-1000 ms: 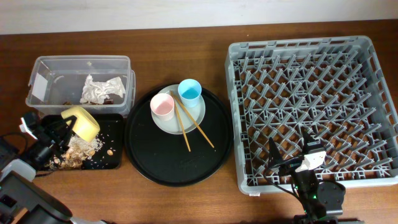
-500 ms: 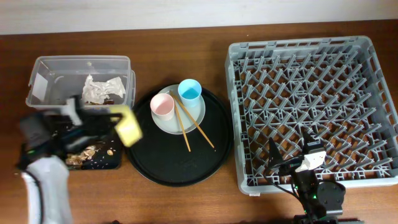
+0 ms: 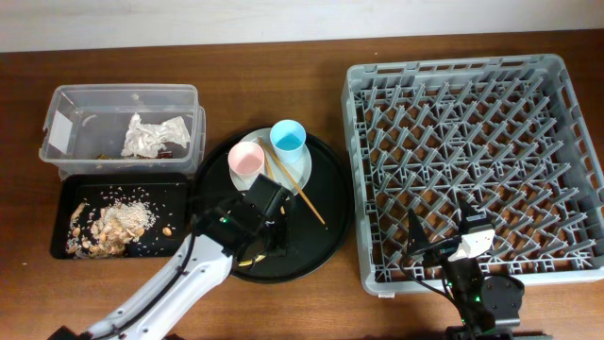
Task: Sort waste into correct bins and load items into the dishwasher rack
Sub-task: 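Set the empty yellow bowl back on the round tray, retract left gripper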
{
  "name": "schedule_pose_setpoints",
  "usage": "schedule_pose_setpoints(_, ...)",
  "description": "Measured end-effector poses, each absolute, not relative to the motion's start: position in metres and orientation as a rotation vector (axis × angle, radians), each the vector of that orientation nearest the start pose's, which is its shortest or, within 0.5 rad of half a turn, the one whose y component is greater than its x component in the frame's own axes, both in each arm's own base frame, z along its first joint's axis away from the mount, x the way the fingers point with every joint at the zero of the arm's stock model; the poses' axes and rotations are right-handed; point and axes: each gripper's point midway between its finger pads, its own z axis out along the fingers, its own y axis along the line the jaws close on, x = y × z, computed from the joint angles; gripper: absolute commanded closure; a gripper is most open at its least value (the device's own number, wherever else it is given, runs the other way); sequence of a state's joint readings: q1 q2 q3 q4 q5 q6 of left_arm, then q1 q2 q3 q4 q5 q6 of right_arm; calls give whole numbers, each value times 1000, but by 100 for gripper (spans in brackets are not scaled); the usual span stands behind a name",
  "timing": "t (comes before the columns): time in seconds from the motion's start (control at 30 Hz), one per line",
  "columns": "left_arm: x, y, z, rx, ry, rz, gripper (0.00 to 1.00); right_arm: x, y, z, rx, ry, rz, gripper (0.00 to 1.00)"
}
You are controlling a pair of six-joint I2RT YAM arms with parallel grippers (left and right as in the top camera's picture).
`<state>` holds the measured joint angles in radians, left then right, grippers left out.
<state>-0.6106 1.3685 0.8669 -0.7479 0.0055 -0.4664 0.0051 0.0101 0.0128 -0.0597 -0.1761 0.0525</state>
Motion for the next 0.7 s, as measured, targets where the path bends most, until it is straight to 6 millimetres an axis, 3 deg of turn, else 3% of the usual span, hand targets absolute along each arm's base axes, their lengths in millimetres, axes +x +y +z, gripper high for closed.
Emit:
schedule_pose_setpoints(0.07,237,-161,62,200,2881,-181,100,244,31,163,-97,1627,188,2)
schedule_pose_setpoints(0.2,237,-157,52,190,2906,-131,86,244,31,163,-97,1627,188,2)
schedule_pose_setpoints(0.27,240,-153,53,182,2891,-90,47,244,31,163,-97,1627,188,2)
schedule_pose_setpoints(0.33,243,-147,53,174,2875,-46,41,244,31,163,-97,1627,188,2)
schedule_pose_setpoints(0.47,247,-147,54,169,2859,-34,40,244,31,163,-97,1627,188,1)
schedule_pose_setpoints(0.53,249,-144,55,151,2860,-30,33,244,31,163,-97,1627,188,2)
schedule_pose_setpoints(0.6,263,-131,69,63,2859,-27,32,244,31,163,-96,1627,187,2)
schedule_pose_setpoints(0.63,279,-122,83,-11,2834,-53,32,244,31,163,-96,1627,187,1)
schedule_pose_setpoints(0.67,310,-99,111,-158,2760,-115,31,244,31,163,-97,1627,187,2)
schedule_pose_setpoints(0.7,325,-85,135,-238,2709,-203,24,244,31,163,-96,1627,187,2)
